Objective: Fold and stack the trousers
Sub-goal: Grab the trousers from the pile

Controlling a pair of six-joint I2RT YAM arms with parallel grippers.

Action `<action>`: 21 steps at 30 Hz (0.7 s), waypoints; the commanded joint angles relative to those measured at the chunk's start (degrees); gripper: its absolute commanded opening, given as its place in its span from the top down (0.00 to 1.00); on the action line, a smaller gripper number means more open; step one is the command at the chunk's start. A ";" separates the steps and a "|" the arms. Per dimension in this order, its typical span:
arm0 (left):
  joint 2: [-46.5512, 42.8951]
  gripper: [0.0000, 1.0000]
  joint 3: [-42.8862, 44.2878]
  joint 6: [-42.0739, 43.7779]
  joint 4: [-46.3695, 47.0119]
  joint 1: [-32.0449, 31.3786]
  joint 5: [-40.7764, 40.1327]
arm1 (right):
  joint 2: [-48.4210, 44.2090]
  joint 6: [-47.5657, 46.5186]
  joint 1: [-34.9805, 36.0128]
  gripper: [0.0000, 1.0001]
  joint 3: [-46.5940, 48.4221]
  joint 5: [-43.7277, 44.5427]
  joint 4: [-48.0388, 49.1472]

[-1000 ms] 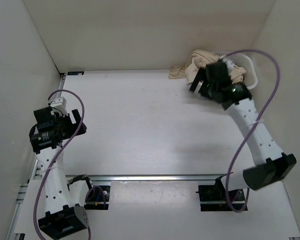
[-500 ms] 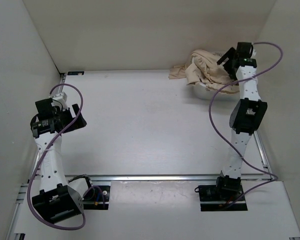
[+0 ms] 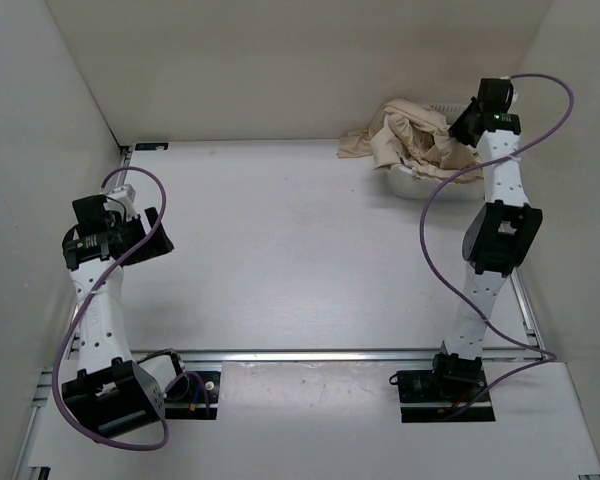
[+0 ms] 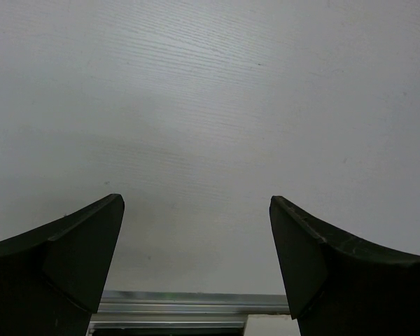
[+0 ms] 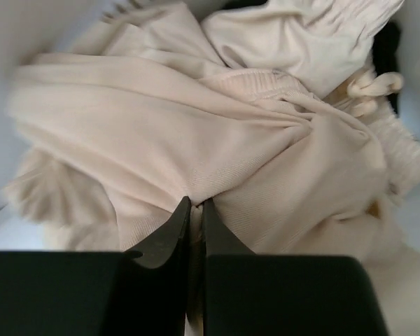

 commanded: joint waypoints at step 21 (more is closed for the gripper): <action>-5.64 0.04 5.32 0.03 1.01 -0.26 3.63 | -41.26 0.42 48.05 1.00 -6.37 6.76 12.85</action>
